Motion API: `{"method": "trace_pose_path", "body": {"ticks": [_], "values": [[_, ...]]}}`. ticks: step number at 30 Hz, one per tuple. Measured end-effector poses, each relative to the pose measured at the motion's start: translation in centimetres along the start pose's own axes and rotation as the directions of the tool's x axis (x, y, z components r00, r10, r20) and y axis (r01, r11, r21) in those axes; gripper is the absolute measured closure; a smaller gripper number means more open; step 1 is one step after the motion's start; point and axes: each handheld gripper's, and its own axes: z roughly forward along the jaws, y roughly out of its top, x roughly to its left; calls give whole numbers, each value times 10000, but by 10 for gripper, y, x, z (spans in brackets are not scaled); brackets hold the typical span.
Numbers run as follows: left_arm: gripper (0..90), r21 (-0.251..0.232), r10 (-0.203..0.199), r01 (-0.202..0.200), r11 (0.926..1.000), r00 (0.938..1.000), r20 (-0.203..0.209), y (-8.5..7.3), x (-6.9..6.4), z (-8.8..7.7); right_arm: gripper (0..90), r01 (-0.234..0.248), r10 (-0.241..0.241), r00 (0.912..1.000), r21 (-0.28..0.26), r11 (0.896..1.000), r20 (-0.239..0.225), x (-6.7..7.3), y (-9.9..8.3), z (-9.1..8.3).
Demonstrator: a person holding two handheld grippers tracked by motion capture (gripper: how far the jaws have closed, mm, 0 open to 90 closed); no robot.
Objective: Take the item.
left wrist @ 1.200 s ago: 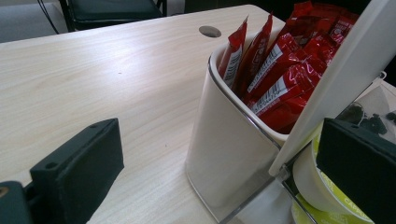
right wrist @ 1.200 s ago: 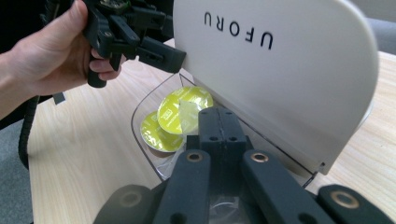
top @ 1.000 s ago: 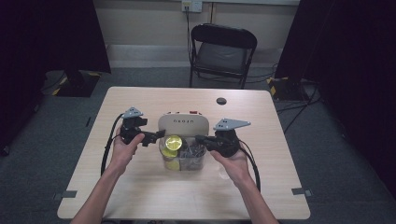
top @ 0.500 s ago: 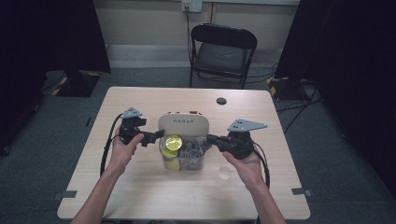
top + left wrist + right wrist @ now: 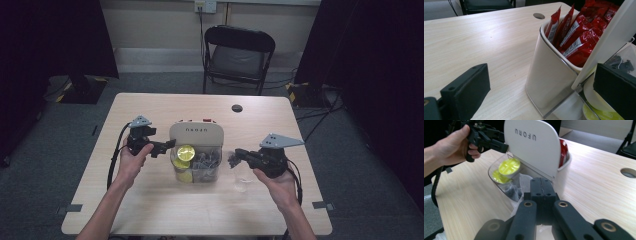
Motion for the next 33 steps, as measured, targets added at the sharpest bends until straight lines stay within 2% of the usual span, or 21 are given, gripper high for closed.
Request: {"method": "trace_pose_path", "body": {"ticks": [10, 20, 33], "values": [[4, 58, 21, -21, 10000, 10000, -64, -1, 0, 0, 900, -259, 251, 9989, 203, 9995, 391, -10, -19, -13], [6, 63, -29, 29, 10000, 10000, -33, -2, 1, 0, 900, -704, 682, 9962, 392, 9967, 548, -19, -39, -11], [25, 83, 11, -11, 10000, 9999, -104, -3, 0, -2, 900, -910, 867, 9940, 645, 9938, 669, -26, -53, -9]]}}
